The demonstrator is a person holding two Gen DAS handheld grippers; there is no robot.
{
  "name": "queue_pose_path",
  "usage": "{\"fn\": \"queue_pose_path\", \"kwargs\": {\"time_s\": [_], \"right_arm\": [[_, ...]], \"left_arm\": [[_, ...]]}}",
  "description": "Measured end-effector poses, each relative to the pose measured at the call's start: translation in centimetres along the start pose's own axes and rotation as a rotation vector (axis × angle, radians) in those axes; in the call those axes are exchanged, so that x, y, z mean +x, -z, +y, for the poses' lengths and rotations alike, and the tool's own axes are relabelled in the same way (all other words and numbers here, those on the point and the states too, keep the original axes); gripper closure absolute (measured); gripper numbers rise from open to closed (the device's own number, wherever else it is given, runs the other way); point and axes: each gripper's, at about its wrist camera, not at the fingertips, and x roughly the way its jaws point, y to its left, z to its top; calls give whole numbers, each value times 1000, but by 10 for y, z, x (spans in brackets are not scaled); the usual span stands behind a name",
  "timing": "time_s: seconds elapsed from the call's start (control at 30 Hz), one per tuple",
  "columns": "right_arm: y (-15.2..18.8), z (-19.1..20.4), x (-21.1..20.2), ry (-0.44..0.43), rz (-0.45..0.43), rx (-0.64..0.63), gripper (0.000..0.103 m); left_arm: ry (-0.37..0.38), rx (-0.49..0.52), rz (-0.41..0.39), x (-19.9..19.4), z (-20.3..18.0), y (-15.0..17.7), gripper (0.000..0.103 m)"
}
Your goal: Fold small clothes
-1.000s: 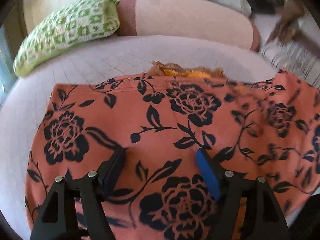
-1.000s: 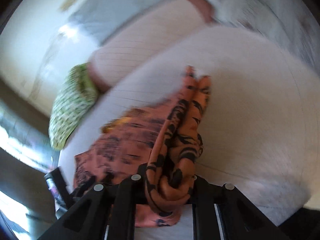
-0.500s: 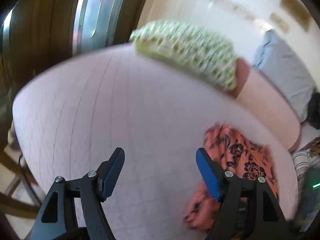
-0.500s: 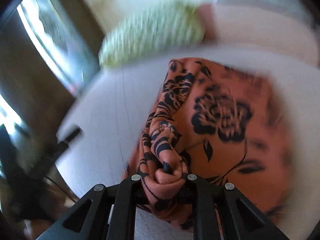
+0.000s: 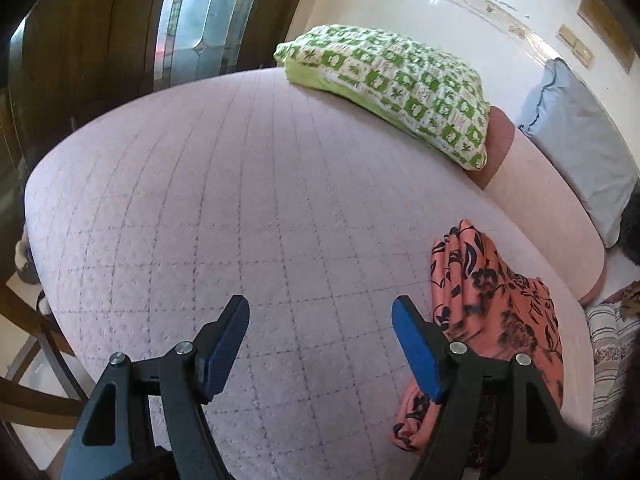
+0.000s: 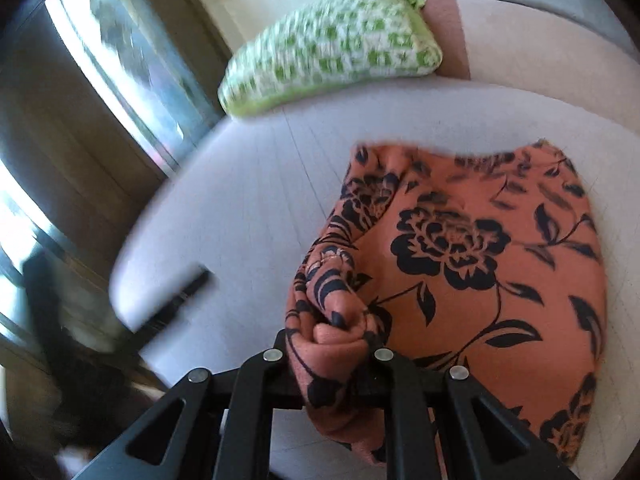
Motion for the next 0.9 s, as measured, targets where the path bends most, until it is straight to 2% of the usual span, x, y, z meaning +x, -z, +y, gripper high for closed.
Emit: {"fn": "queue_pose_path", "kwargs": {"time_s": [0.03, 0.07, 0.1, 0.17, 0.2, 0.27, 0.33, 0.47, 0.57, 0.63, 0.73, 0.83, 0.9], "right_arm": [[7, 0, 8, 2, 10, -5, 78], [12, 1, 4, -6, -37, -16, 72], [15, 2, -1, -32, -67, -26, 48], [18, 1, -10, -149, -60, -3, 18], [21, 0, -16, -207, -63, 14, 18], [25, -5, -22, -258, -69, 32, 18], [31, -28, -31, -325, -90, 125, 18], [54, -87, -62, -361, -156, 317, 18], [64, -123, -82, -340, -212, 396, 18], [65, -141, -89, -325, -223, 427, 18], [71, -156, -86, -350, -220, 474, 18], [62, -152, -83, -362, -225, 445, 18], [64, -153, -84, -368, -226, 431, 18]], "left_arm": [[-1, -3, 1, -1, 2, 0, 29], [-4, -3, -4, -2, 4, 0, 29], [-8, -5, -10, -2, 4, 0, 29], [-11, -15, -24, -3, 6, -2, 29], [-8, -22, -32, -5, 7, -3, 29], [9, -24, -48, -9, 6, -3, 29], [36, -1, -58, -14, 0, -2, 29], [158, 159, -38, -27, -37, 9, 29], [224, 316, 17, -33, -72, 32, 29], [242, 367, 71, -31, -88, 49, 29], [225, 361, 98, -24, -95, 62, 29], [217, 310, 128, -17, -92, 60, 29], [244, 265, 141, -14, -88, 57, 51]]}}
